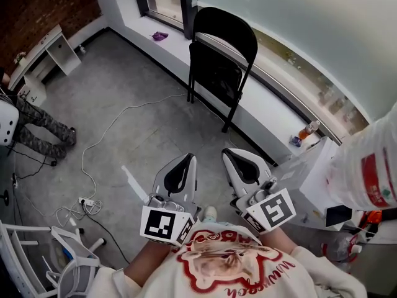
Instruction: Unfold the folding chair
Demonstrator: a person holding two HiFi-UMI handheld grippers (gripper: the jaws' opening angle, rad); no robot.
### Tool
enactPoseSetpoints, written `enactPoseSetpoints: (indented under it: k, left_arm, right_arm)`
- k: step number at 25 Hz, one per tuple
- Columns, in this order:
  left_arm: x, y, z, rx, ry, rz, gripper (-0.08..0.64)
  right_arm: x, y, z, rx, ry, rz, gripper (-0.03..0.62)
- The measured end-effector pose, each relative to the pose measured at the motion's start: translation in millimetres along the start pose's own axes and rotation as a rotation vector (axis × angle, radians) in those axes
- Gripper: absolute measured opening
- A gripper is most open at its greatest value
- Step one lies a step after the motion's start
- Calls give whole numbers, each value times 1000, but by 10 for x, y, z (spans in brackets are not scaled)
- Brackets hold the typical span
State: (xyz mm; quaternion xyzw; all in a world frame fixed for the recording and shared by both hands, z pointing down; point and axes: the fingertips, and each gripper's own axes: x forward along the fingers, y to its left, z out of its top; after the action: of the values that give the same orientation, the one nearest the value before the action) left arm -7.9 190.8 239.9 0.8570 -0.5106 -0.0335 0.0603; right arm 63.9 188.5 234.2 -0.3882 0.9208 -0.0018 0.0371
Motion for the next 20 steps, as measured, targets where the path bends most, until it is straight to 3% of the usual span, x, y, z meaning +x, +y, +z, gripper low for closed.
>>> enactPoseSetpoints:
  k: [9,20]
  left_arm:
    - [79,200,-59,-30,1,27,0]
    - [671,406,-21,-30,-17,-45,0]
  right_arm:
    - [117,-14,-103,-1,18,13,23]
    - [470,-475,-112,-29,29,-57,23]
